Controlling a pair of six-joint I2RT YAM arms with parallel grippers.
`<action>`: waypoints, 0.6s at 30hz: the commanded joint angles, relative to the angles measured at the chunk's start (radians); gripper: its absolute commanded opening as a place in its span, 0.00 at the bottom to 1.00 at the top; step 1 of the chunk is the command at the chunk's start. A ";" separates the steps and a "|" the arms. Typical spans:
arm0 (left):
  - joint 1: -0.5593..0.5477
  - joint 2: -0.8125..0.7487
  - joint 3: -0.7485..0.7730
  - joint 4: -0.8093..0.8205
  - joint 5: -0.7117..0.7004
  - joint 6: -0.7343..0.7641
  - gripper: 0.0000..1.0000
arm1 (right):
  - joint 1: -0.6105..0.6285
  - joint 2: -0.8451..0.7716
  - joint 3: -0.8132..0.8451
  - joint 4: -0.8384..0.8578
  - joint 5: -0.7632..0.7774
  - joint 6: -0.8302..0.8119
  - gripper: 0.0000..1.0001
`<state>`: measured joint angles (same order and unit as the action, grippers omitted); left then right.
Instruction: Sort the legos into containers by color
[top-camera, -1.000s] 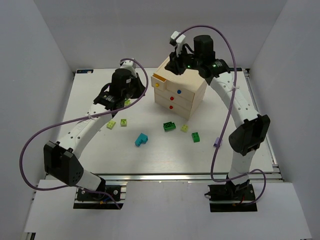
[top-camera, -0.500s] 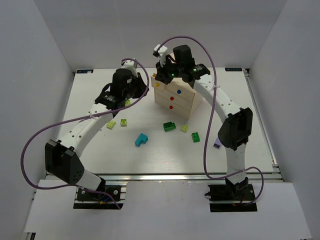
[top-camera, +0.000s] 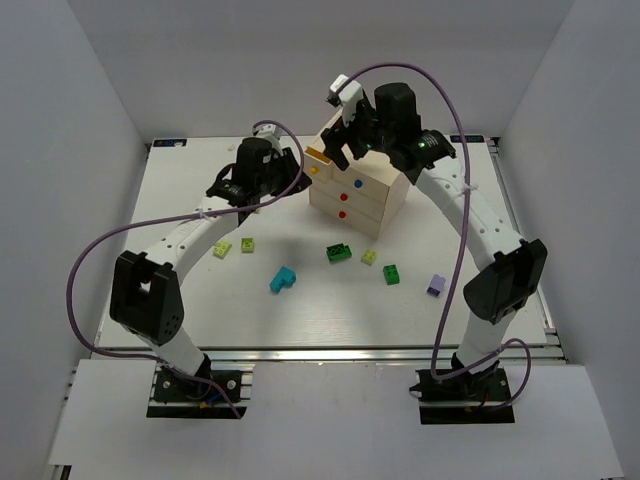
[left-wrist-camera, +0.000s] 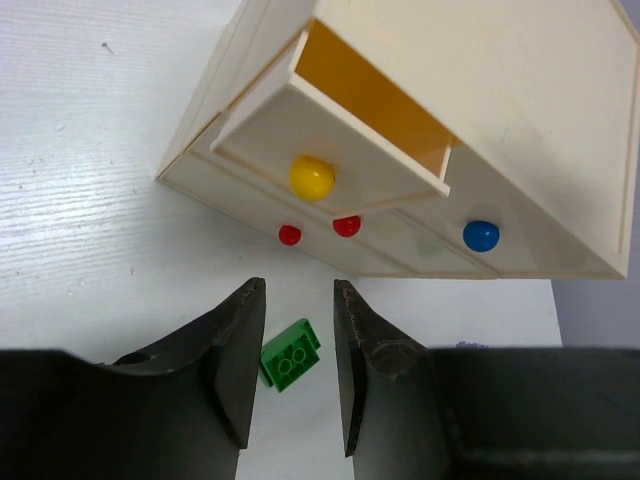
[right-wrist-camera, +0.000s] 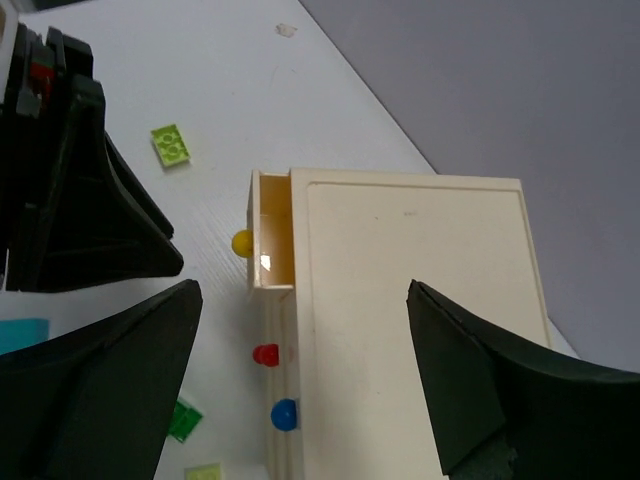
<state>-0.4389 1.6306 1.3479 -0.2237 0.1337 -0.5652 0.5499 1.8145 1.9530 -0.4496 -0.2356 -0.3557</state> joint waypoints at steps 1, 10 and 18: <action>0.012 -0.021 0.014 0.047 0.041 -0.018 0.44 | -0.001 -0.030 -0.019 -0.075 0.079 -0.113 0.89; 0.052 0.023 0.039 0.089 0.155 -0.045 0.54 | -0.002 0.035 -0.020 -0.192 0.159 -0.229 0.89; 0.074 0.057 0.049 0.139 0.231 -0.030 0.61 | -0.002 0.092 -0.020 -0.156 0.307 -0.249 0.80</action>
<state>-0.3759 1.6920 1.3571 -0.1322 0.3077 -0.6018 0.5499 1.8988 1.9251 -0.6273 -0.0113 -0.5858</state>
